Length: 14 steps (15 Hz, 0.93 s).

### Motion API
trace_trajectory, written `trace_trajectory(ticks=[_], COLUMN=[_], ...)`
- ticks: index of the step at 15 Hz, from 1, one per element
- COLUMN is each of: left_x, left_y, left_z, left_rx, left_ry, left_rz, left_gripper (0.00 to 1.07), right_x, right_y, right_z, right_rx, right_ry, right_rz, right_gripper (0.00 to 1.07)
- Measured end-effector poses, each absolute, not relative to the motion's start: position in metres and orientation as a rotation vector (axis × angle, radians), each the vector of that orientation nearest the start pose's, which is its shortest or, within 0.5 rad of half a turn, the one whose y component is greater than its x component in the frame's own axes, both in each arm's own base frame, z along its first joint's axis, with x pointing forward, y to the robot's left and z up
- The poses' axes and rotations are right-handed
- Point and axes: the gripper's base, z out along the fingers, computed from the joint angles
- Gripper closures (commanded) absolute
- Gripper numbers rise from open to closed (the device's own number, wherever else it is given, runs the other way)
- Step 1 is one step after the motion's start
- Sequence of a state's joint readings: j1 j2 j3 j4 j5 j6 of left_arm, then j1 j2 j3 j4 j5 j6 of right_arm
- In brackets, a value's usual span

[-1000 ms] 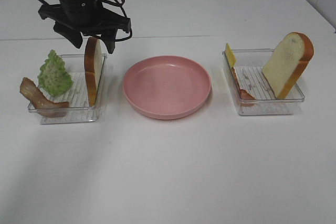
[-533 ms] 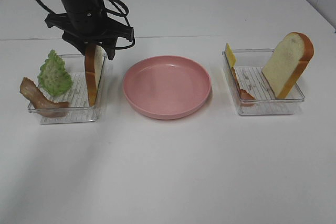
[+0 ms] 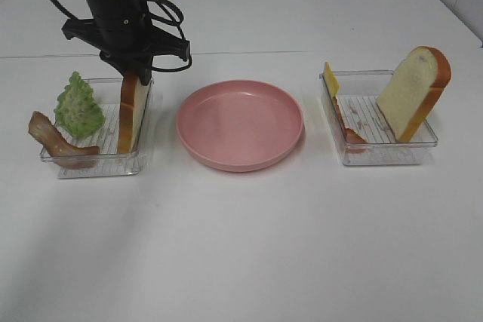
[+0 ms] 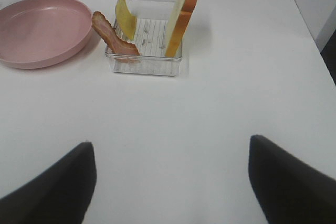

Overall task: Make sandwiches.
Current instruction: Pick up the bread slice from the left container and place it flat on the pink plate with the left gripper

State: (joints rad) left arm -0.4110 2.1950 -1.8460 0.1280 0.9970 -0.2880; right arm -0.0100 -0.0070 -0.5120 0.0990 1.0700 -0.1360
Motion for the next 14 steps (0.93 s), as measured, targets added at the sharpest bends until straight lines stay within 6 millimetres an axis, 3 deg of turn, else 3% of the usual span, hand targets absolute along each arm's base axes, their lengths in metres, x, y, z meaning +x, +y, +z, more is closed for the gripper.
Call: trace_trajectory(ticks=[4,10,13,14], left_x=[0.434,0.417,0.416,0.419], left_y=[-0.181,-0.186,-0.199,-0.211], left_z=[0.211,0.305,0.314,0.308], left_rx=[0.223,0.203,0.192,0.203], left_ry=[2.828,2.623,2.563,2.535], left_rz=[-0.025,-0.301,-0.518,-0.67], left_gripper=[1.07,1.07,1.07,1.07], right_x=[-0.008,-0.008,-0.008,-0.008], right_y=[0.008,0.008,0.008,0.008], right_z=[0.28,0.28,0.28,0.28], right_rx=[-0.134,-0.134,-0.134,-0.134], right_ry=[2.026,2.026,2.026,2.026], right_rz=[0.026,0.026,0.026,0.026], right_gripper=[0.31,0.31,0.31,0.31])
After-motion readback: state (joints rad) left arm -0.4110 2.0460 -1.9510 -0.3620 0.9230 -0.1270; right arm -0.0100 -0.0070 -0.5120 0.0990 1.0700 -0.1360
